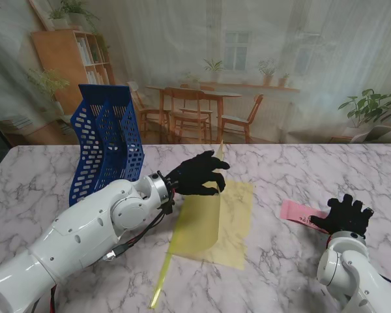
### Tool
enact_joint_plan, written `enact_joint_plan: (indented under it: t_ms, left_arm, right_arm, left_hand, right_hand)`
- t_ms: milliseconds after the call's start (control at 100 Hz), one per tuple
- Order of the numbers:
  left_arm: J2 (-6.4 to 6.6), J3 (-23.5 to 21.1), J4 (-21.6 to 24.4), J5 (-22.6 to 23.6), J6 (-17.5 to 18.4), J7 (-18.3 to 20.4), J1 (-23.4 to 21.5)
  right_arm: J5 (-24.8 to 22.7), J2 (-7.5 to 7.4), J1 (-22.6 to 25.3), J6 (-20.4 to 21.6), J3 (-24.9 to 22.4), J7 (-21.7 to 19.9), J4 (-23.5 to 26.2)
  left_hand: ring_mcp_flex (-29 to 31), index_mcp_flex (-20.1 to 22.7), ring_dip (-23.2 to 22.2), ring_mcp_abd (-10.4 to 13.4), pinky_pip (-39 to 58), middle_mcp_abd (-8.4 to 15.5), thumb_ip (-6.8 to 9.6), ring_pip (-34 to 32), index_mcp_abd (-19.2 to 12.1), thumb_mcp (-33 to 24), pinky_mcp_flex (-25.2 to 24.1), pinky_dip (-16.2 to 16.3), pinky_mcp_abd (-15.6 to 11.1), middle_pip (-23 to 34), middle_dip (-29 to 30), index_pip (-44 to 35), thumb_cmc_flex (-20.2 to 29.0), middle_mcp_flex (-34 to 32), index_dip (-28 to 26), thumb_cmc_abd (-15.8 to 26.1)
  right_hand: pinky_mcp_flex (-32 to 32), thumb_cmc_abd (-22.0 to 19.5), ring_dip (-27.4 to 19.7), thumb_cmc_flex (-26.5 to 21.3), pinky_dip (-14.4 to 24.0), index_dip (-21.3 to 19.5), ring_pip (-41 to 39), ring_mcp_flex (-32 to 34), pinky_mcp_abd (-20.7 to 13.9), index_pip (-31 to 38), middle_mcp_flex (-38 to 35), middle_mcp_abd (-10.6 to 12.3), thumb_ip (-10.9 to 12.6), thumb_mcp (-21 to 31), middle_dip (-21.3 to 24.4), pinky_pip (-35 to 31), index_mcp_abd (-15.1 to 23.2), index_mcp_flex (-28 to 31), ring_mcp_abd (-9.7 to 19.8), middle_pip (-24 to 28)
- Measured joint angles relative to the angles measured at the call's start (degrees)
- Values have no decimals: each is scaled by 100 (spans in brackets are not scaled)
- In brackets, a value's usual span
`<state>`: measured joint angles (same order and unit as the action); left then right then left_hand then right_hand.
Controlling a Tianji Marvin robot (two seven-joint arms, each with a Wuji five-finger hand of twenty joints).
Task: Open the sliding file folder, put the receipt in and insert it into the document holder
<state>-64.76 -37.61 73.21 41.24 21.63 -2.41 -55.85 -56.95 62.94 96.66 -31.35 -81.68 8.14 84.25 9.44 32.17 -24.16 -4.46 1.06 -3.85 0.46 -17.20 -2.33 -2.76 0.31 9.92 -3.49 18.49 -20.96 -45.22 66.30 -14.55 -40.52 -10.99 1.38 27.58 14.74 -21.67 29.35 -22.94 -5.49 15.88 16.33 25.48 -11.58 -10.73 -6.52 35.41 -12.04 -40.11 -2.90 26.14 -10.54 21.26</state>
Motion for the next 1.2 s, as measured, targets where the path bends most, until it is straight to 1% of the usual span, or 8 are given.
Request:
enact_joint_plan:
  t_ms: [150,280,360,450,600,710,820,1200]
  left_arm:
    - [1,0,-14,3,7,1,3]
    - [2,-16,-23,3,18,9,3]
    - [3,-20,-36,3,51,11,5]
    - [6,-9,-59,6,107,22,25]
    - [6,-6,-80,11,137,7,43]
    - [4,-13,-85,9,137,0,42]
    - [4,-23,-85,9,134,0,37]
    - [-1,12,-88,-9,118,-15,42]
  right_arm:
    - [-203,-52,-26,-121,43,-508,25]
    - [-448,-101,11,-75,-38,-995,196]
    - [-367,-124,20,-52,-85,-1018,281]
    - [-497,-157,-9,-73,-56,-1043,283]
    - [-639,-193,-147,-348,120,-1050,154]
    - [-629,-193,-257,-487,241,-958,-29]
    - [-623,-193,-309,-606,325,-902,-140]
    - [-450,-180,-500,-833,660,-544,-515]
  left_hand:
    - [0,0,0,-1,0,0,0,0,0,0,0,1,1,-1,0,0,0,0,0,0]
    - [0,0,0,-2,0,0,0,0,1,0,0,1,1,-1,0,0,0,0,0,0]
    - [0,0,0,-3,0,0,0,0,1,0,0,1,2,-1,0,0,0,0,-1,0]
    - [0,0,0,-7,0,-1,0,0,1,0,0,1,2,-1,0,0,0,0,-3,0]
    - [0,0,0,-10,0,-1,0,0,2,0,0,1,5,-2,0,0,0,0,-5,0]
    - [0,0,0,-11,0,-1,0,0,4,0,0,1,7,-44,0,0,0,0,-5,0]
    - [0,0,0,-12,0,-1,0,0,8,0,0,1,7,-44,0,0,0,0,-5,0]
    - [0,0,0,-13,0,-1,0,0,21,0,0,1,9,-45,0,0,0,0,-6,0]
  right_hand:
    - [0,0,0,0,2,-12,0,1,0,-1,0,0,0,87,-3,0,0,2,0,41]
    - [-14,0,0,0,3,-21,0,7,0,-2,0,2,0,87,-173,0,0,2,0,380]
    - [-22,-1,0,0,3,-22,0,8,0,-2,0,2,0,87,-173,0,0,2,0,397]
    - [-32,-1,0,0,4,-36,-5,70,0,-2,0,4,0,87,-179,-2,0,115,1,453]
    - [-37,-1,0,0,4,-230,-5,155,0,230,0,11,0,137,-213,-67,-146,452,1,576]
    - [-59,58,0,2,4,-438,-5,155,0,377,0,13,0,230,-255,-164,-150,458,1,604]
    - [-59,58,0,4,4,-507,-5,155,0,386,0,9,0,232,-255,-218,-289,458,1,607]
    - [-59,53,0,7,-60,-664,-137,135,-1,403,0,6,0,232,-255,-340,-294,604,4,608]
